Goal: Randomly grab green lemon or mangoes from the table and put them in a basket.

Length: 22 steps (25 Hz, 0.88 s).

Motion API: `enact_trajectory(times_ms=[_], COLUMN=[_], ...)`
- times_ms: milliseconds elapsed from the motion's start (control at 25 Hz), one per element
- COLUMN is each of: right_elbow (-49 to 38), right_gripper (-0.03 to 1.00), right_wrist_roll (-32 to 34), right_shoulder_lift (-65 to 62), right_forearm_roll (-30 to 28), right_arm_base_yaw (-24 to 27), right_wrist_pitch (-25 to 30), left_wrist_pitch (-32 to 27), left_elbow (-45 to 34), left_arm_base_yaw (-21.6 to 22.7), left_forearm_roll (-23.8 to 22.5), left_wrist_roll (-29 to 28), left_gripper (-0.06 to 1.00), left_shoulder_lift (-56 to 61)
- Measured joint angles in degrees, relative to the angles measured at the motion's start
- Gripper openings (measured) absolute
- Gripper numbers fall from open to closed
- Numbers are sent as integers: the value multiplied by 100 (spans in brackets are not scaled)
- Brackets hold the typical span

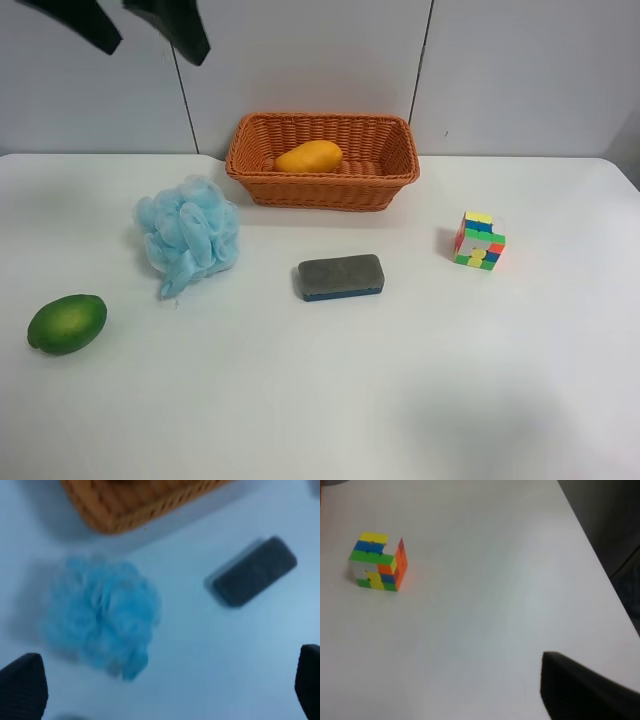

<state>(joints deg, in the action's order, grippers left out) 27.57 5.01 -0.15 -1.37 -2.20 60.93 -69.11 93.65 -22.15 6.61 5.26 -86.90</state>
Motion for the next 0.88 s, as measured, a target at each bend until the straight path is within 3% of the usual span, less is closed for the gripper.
enact_trajectory(times_ms=[360, 720, 880], right_elbow=[0, 0, 0], right_gripper=[99, 99, 99], right_wrist_roll=[0, 0, 0], right_shoulder_lift=[0, 0, 0], right_forearm_roll=[0, 0, 0], right_arm_base_yaw=[0, 0, 0], right_wrist_pitch=[0, 0, 0], left_wrist_pitch=[-9, -13, 100], left_elbow=[-2536, -4247, -5023], left_arm_base_yaw=[64, 64, 425], left_forearm_roll=[-88, -439, -489], left_wrist_roll=[80, 60, 60], left_gripper=[99, 99, 99], left_shoulder_lift=[2848, 5236, 6054])
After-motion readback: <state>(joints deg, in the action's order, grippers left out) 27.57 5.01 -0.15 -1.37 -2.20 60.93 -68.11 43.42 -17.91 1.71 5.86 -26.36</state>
